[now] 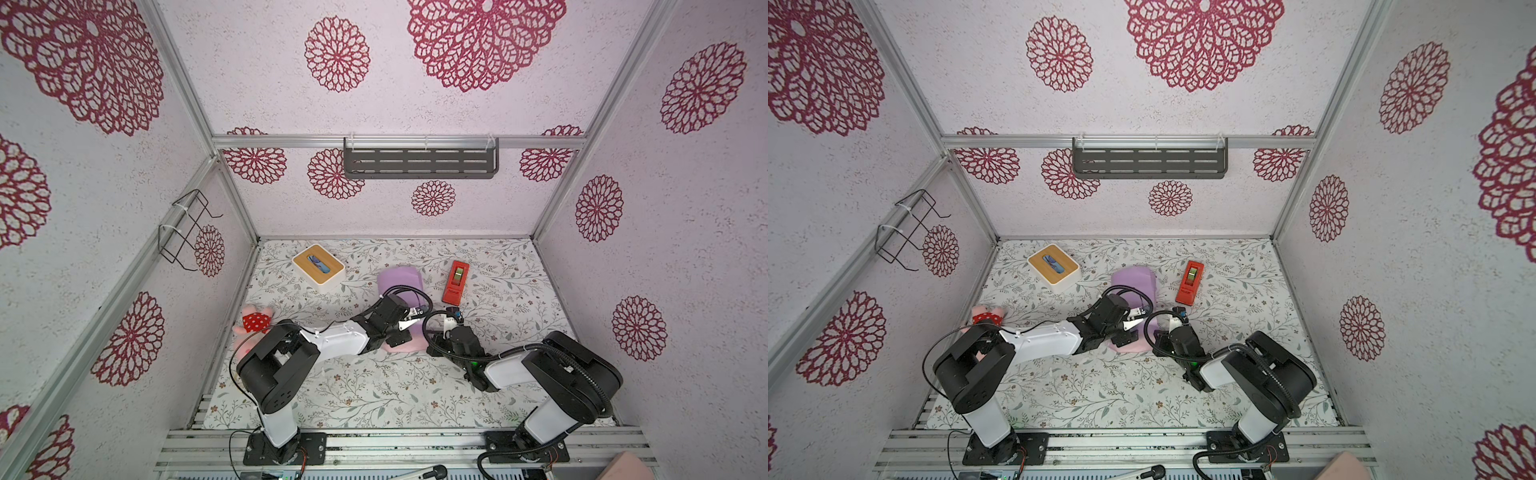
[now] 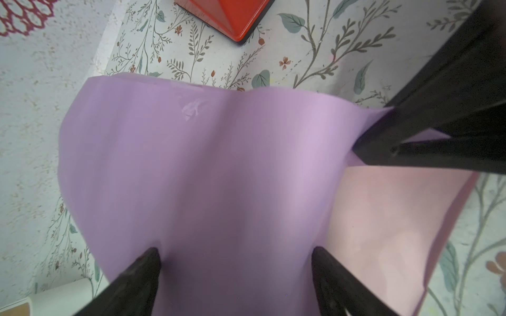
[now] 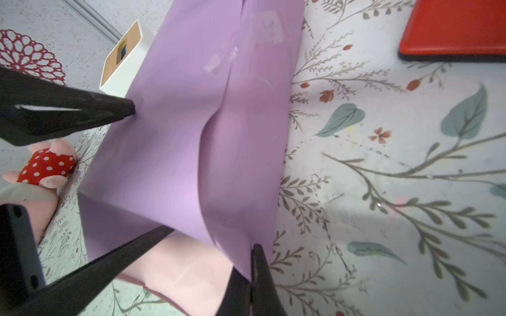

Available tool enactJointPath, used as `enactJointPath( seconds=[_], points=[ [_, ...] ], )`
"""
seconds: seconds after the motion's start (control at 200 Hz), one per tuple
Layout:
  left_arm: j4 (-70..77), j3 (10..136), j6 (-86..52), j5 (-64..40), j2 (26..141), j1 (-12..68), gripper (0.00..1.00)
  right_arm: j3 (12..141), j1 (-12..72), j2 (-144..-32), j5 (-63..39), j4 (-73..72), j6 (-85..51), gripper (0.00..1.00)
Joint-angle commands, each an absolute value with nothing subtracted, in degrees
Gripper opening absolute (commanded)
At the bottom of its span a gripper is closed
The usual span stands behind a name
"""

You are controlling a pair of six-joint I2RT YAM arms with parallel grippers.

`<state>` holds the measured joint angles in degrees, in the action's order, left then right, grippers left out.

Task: Wrap a gift box in wrapping paper
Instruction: Fold the third fold of the wrapping paper on the gift box.

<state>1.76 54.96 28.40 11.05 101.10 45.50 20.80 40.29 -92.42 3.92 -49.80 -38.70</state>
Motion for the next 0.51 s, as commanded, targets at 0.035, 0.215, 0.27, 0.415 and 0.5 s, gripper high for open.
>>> enactJointPath(
  seconds=[0.035,0.215,0.27,0.415,0.5],
  points=[
    [1.8,52.2,27.9,10.9,98.0,45.7,0.9,22.2,40.6,-92.0,6.9,-49.9,-40.5,0.04],
    [4.3,50.0,29.1,11.7,97.5,45.0,0.92,22.3,40.6,-92.2,6.6,-50.2,-40.6,0.03],
    [4.3,50.5,29.2,11.6,98.2,44.8,0.92,22.3,40.6,-92.2,6.6,-50.1,-40.6,0.03],
    [2.3,52.7,29.3,11.1,100.4,44.7,0.87,22.3,40.6,-92.2,6.5,-50.0,-40.6,0.03],
    [1.5,52.9,29.3,10.3,101.0,44.7,0.84,22.3,40.6,-92.1,6.6,-49.8,-40.6,0.03]
  ],
)
